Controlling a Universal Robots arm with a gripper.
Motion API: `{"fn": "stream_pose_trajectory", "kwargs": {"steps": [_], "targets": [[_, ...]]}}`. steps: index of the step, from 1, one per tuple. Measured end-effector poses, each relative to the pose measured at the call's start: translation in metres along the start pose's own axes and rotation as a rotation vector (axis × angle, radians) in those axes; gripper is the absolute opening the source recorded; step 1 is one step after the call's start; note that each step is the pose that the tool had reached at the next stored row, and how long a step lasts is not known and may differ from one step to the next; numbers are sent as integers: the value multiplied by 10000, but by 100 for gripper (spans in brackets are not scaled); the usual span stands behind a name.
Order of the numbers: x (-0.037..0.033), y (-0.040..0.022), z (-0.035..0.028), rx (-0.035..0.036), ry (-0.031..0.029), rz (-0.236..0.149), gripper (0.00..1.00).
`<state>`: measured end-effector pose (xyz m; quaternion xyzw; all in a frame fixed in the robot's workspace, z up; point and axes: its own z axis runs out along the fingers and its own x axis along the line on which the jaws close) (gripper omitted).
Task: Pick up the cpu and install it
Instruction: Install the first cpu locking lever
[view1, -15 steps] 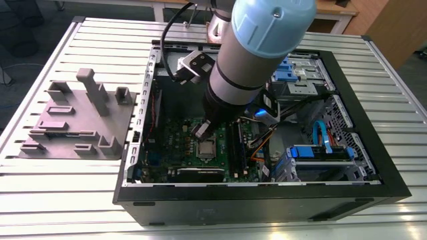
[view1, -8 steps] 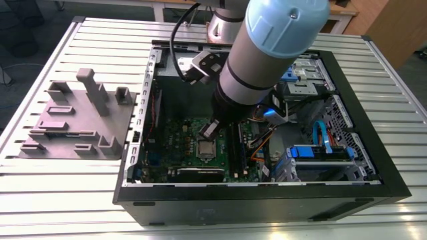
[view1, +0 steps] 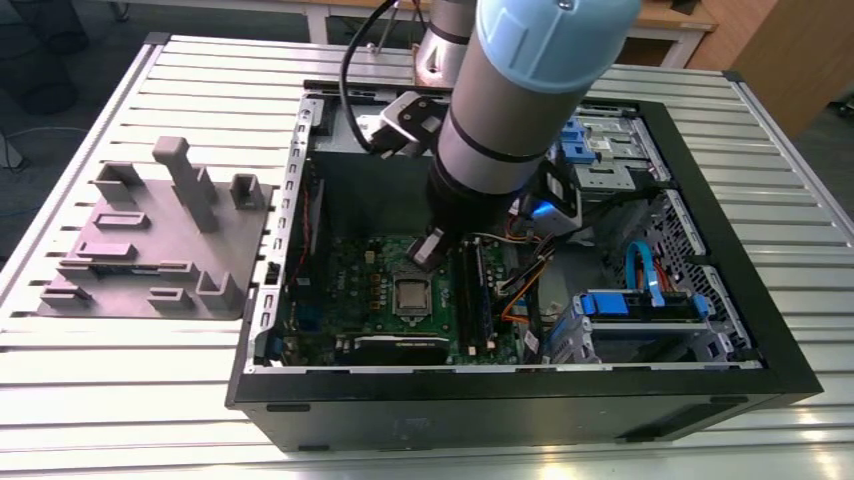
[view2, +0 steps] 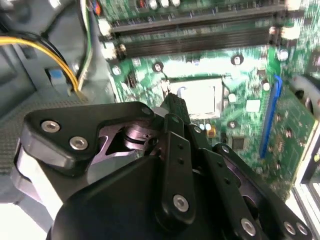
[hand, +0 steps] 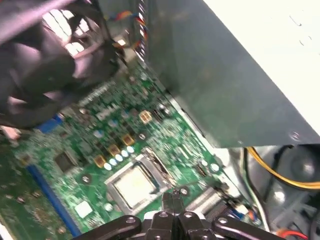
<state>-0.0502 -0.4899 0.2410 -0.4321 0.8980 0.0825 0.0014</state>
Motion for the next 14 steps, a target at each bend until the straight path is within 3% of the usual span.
{"fn": "stream_pose_trajectory", "kwargs": {"steps": [1, 2, 9, 14], "targets": [[-12, 7, 2, 151, -118, -29, 11], [-29, 16, 5, 230, -180, -44, 11], [-238, 20, 33, 234, -185, -44, 11], [-293, 40, 55, 233, -184, -42, 11]]}}
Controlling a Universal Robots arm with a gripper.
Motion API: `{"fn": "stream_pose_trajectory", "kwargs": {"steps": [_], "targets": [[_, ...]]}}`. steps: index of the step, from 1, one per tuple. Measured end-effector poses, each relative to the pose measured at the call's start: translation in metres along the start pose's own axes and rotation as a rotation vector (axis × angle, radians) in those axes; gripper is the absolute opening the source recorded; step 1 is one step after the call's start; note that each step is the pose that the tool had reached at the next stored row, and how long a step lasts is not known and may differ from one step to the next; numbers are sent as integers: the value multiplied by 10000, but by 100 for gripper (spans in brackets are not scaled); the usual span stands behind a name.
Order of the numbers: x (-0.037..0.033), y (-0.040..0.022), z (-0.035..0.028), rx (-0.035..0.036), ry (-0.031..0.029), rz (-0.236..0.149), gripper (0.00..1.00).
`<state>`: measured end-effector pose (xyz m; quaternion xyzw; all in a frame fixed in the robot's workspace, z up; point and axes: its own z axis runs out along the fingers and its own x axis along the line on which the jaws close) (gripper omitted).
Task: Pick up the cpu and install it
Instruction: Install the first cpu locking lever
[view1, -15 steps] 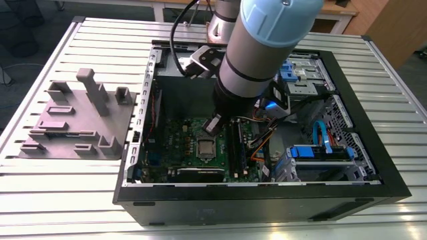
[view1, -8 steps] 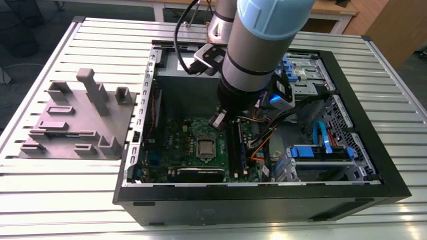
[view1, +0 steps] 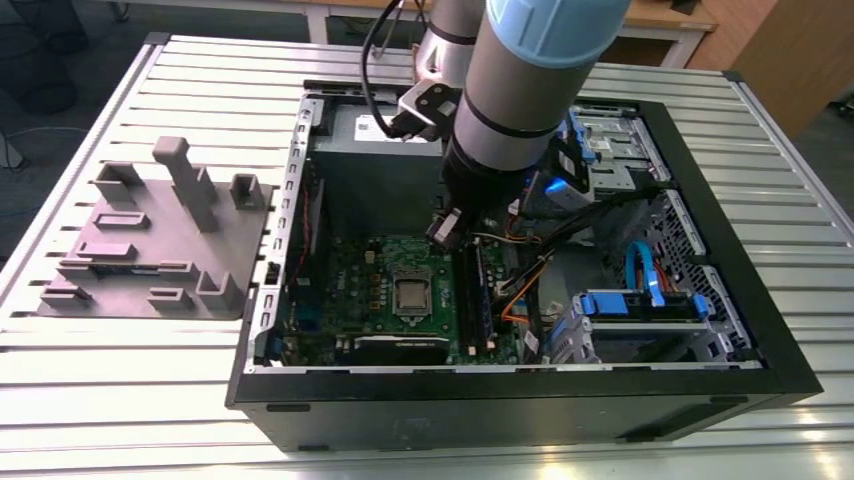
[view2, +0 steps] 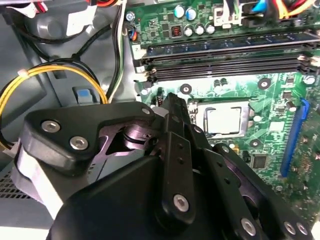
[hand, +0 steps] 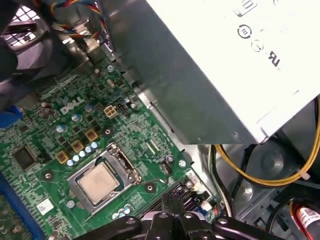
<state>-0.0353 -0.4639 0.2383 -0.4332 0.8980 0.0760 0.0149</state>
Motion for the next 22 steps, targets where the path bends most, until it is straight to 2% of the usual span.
{"fn": "stream_pose_trajectory", "kwargs": {"steps": [7, 9, 11, 17, 22], "targets": [[-75, 57, 44, 0, 1, 0, 11], [-73, 63, 50, -3, 3, -24, 11], [-72, 64, 53, -23, 31, -246, 11], [-74, 65, 66, -115, 153, -1223, 11], [-92, 96, 79, -134, 179, -1428, 11]]}}
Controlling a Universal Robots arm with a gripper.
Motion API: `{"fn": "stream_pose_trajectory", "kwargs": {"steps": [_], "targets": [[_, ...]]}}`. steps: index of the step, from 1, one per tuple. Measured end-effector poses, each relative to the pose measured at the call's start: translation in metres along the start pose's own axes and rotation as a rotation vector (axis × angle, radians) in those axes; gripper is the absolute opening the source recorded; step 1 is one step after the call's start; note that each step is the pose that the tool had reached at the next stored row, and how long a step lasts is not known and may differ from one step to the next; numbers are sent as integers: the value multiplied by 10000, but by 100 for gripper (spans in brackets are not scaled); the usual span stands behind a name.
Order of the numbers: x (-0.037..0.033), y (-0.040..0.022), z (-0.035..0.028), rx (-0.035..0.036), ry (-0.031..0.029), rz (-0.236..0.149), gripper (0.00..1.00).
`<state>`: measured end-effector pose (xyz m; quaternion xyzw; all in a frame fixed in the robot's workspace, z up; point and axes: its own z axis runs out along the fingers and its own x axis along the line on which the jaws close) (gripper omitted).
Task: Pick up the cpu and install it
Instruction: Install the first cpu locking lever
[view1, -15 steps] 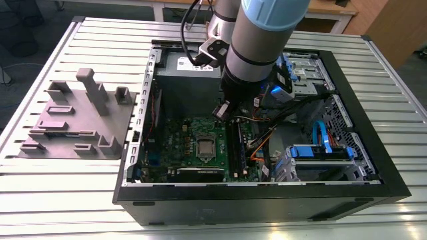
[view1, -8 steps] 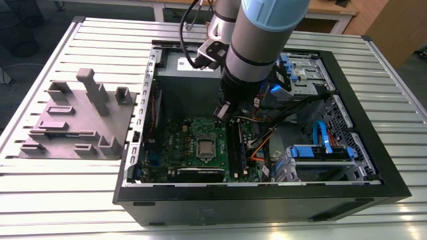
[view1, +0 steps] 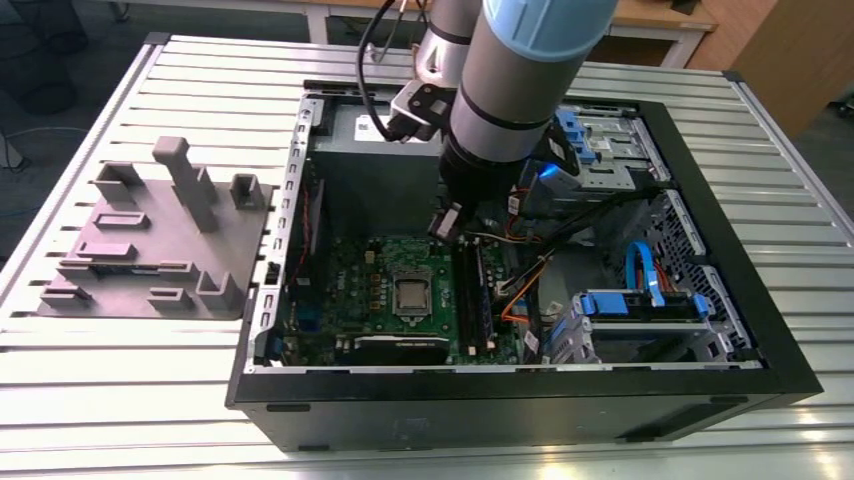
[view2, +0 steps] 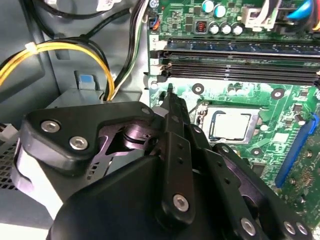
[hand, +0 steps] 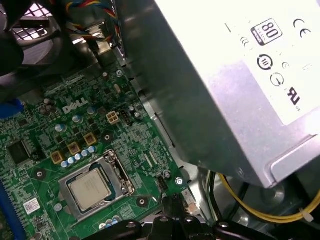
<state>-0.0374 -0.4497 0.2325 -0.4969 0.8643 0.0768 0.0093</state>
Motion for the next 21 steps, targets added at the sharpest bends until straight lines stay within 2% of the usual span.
{"fn": "stream_pose_trajectory", "kwargs": {"steps": [3, 10, 17, 21], "targets": [[6, 13, 1, -7, 10, -72, 11], [31, 16, 1, -50, 76, -570, 11], [106, 21, -6, -65, 102, -781, 11], [121, 28, -23, -50, 105, -922, 11]]}}
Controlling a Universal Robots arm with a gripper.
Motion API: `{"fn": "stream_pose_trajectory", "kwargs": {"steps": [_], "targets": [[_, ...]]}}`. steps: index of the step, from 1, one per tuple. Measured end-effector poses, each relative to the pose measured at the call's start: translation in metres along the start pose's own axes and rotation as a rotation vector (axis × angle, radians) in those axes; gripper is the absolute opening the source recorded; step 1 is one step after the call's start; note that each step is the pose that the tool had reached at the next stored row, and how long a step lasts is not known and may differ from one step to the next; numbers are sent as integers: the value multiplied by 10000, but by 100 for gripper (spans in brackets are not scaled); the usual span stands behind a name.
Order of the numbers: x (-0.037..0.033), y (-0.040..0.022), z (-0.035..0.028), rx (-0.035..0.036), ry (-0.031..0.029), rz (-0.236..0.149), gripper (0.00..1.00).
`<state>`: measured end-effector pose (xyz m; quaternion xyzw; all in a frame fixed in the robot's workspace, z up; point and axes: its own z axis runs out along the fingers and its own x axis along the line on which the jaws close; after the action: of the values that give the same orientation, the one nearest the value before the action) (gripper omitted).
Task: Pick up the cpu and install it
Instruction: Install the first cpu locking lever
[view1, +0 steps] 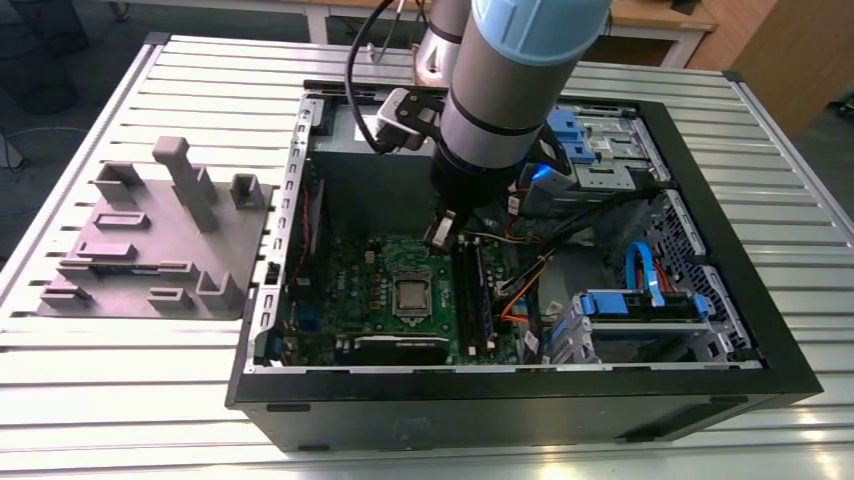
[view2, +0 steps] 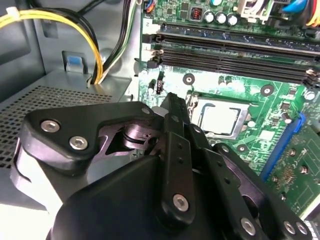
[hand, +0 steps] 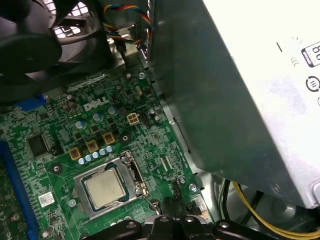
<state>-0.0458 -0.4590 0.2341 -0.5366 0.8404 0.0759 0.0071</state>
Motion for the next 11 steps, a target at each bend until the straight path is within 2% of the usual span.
{"fn": "stream_pose_trajectory", "kwargs": {"steps": [5, 11], "targets": [[1, 4, -19, 0, 30, -487, 11], [2, 4, -19, -92, 152, -1459, 11]]}}
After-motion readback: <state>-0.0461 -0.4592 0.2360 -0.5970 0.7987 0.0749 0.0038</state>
